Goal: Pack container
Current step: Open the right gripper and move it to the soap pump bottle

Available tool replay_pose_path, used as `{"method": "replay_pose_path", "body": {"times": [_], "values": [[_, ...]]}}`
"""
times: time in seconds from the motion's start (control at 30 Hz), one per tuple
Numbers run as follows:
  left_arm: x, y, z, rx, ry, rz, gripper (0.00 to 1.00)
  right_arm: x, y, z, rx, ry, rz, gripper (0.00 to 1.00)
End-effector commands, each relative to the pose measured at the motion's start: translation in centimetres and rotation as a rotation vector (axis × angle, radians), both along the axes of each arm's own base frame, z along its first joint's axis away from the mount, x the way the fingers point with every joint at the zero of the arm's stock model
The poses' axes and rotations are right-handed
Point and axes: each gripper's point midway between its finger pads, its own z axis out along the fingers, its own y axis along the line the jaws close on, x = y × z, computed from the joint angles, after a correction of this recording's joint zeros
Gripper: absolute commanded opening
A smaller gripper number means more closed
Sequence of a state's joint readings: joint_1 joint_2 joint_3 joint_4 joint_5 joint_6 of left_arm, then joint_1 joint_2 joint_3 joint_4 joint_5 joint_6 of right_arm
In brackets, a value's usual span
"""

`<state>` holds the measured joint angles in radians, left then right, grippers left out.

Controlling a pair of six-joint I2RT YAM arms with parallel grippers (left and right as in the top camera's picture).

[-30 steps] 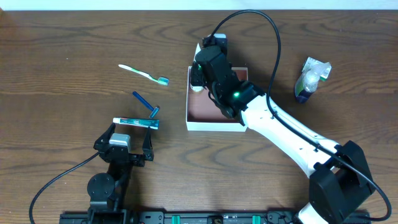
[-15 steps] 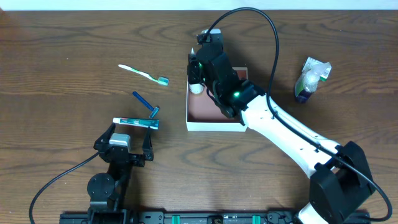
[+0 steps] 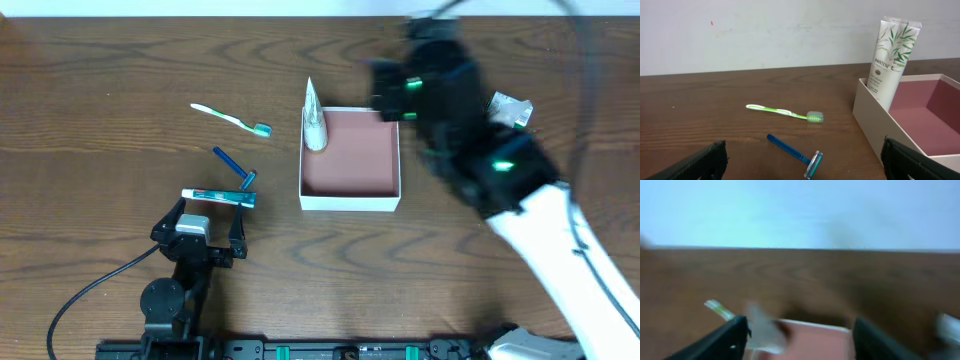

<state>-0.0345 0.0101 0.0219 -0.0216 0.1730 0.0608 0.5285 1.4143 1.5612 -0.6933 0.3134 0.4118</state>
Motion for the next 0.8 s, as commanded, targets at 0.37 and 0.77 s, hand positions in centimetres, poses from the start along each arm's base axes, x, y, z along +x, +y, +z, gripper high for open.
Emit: {"method": "replay_pose_path", "body": {"times": [0.37,0.77], "values": [[-0.1,-0.1,-1.6,0.014,0.045,-0.009,0.98,1.0,-18.0,-9.4,0.081,0.354,-0.61,0.96],[-0.1,-0.1,-1.6,0.014,0.045,-0.009,0.98,3.4,-22.6,-15.9,0.08,0.493,-0.706,0.98]]}}
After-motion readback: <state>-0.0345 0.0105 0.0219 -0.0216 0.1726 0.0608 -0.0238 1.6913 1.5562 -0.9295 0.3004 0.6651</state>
